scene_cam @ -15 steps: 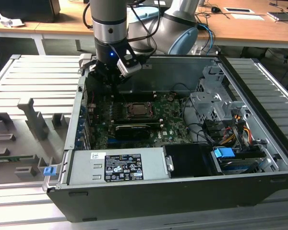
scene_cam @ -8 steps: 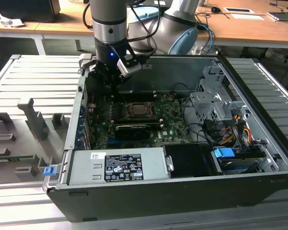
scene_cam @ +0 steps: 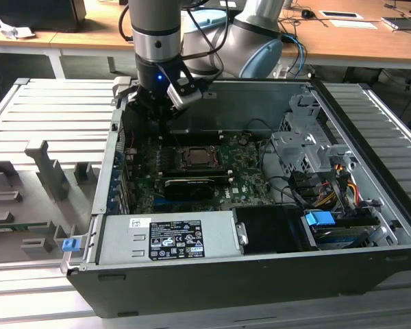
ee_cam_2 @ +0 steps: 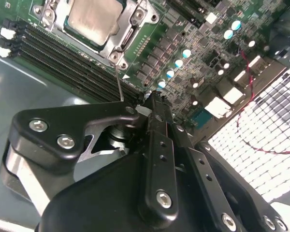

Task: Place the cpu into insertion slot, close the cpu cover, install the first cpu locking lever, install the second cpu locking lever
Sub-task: 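Install the first cpu locking lever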

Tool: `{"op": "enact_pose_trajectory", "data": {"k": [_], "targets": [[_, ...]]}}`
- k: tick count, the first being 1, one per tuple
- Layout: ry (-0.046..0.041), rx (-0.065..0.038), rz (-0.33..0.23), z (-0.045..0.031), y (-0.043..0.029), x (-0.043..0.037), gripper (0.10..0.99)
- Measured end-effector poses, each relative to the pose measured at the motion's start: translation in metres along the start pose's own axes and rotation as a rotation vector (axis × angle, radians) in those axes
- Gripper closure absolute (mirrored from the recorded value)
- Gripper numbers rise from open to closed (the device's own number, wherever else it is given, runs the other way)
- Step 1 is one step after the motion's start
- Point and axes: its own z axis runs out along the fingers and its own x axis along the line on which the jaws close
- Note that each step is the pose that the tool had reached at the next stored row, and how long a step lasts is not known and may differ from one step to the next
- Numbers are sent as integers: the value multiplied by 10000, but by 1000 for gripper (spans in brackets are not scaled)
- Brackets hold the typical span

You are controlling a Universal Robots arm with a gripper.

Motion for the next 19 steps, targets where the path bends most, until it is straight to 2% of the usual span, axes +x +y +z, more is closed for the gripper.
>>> {"op": "enact_pose_trajectory", "data": {"k": [7,13,19], "targets": [[-60,4,-4,22,106,-13,980],[-83,7,-7,24,106,-101,980],[-83,7,-6,25,102,-147,980]]}}
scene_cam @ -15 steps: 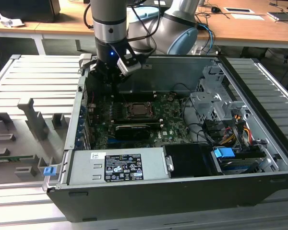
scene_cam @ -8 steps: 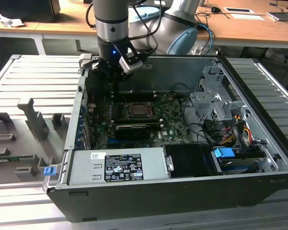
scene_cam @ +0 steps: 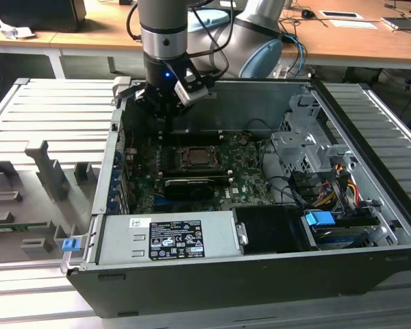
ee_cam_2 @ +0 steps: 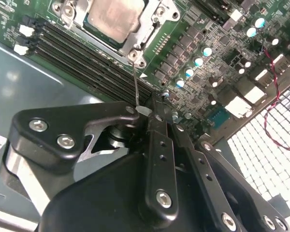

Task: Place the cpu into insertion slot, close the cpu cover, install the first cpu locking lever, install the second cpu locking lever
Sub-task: 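Install the first cpu locking lever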

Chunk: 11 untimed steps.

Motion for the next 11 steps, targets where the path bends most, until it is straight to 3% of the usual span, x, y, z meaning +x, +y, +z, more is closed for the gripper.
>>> {"op": "enact_pose_trajectory", "data": {"k": [8,11], "targets": [[1,5,-1,7,-7,-95,980],[0,4,0,14,-14,-182,980]]}}
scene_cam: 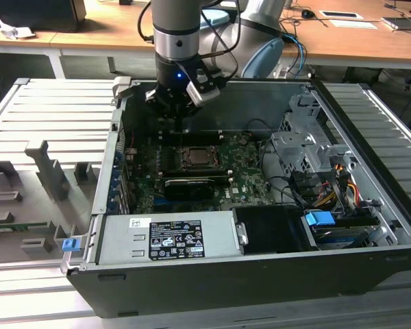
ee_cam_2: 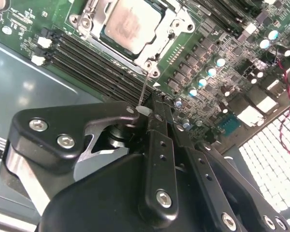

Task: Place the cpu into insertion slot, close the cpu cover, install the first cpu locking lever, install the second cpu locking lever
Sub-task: 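Install the first cpu locking lever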

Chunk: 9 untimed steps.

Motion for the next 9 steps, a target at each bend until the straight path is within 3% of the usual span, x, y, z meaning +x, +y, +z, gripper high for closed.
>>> {"op": "enact_pose_trajectory", "data": {"k": [7,9], "targets": [[0,0,0,20,-11,-135,980],[-5,-64,1,37,-17,-199,980]]}}
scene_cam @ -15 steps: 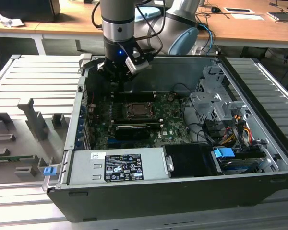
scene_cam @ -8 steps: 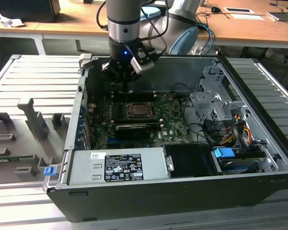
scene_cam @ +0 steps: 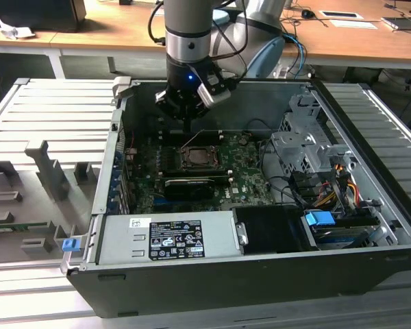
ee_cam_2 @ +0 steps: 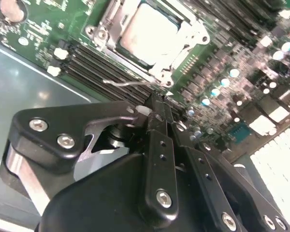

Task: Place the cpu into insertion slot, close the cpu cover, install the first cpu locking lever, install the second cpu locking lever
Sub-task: 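Install the first cpu locking lever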

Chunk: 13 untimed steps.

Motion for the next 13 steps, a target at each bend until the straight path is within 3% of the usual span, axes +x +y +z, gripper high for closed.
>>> {"op": "enact_pose_trajectory", "data": {"k": [2,8,13], "targets": [[-6,-67,0,19,-2,-26,980],[-4,-70,3,139,10,-97,980],[-6,-77,2,195,57,-145,980]]}}
